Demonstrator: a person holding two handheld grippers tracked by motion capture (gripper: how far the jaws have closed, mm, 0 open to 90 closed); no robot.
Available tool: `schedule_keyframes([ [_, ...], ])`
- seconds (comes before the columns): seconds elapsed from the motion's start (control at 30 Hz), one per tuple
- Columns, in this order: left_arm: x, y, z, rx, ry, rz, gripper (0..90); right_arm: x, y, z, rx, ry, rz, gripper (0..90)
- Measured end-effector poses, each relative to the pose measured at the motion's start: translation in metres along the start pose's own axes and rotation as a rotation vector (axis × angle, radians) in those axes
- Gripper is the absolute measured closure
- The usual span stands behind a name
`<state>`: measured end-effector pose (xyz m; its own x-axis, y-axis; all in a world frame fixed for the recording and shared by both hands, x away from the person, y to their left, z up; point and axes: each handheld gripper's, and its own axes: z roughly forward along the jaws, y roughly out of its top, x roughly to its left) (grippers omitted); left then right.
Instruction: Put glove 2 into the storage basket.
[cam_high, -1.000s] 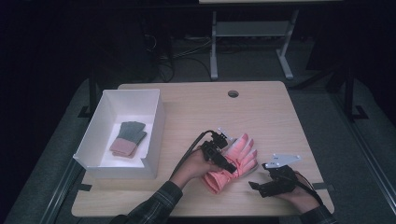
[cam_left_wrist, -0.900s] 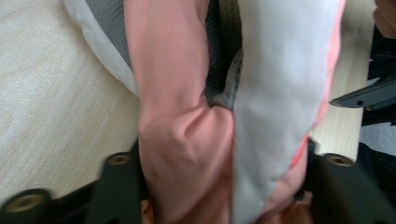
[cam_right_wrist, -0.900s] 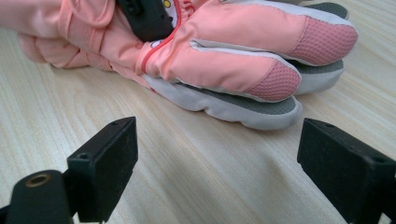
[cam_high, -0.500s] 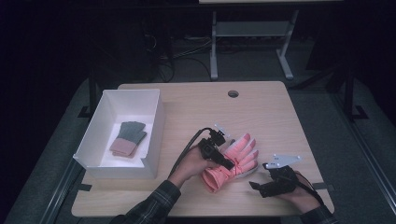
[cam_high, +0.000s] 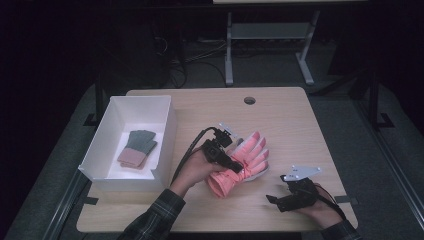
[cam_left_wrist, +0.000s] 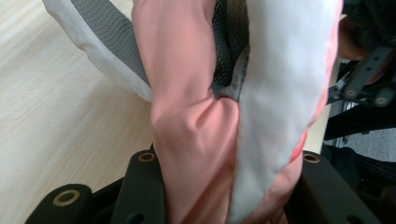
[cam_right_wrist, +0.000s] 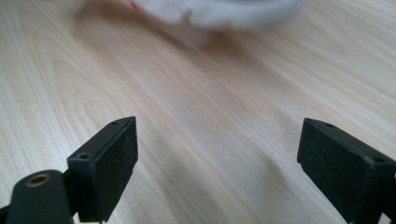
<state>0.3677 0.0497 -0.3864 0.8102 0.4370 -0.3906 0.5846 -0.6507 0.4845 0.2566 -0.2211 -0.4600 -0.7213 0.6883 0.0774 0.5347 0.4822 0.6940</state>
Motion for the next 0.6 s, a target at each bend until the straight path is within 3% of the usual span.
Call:
schedule_keyframes([
  [0.2,-0.003,0.001,-0.022,-0.034,0.002,-0.001,61.2,0.0,0.0,0.001,0.001,-0.001,-0.004,12.2],
  [0.6,-0.008,0.006,-0.062,-0.055,0.055,0.004,61.0,0.001,-0.001,0.002,0.003,0.012,-0.008,12.2],
])
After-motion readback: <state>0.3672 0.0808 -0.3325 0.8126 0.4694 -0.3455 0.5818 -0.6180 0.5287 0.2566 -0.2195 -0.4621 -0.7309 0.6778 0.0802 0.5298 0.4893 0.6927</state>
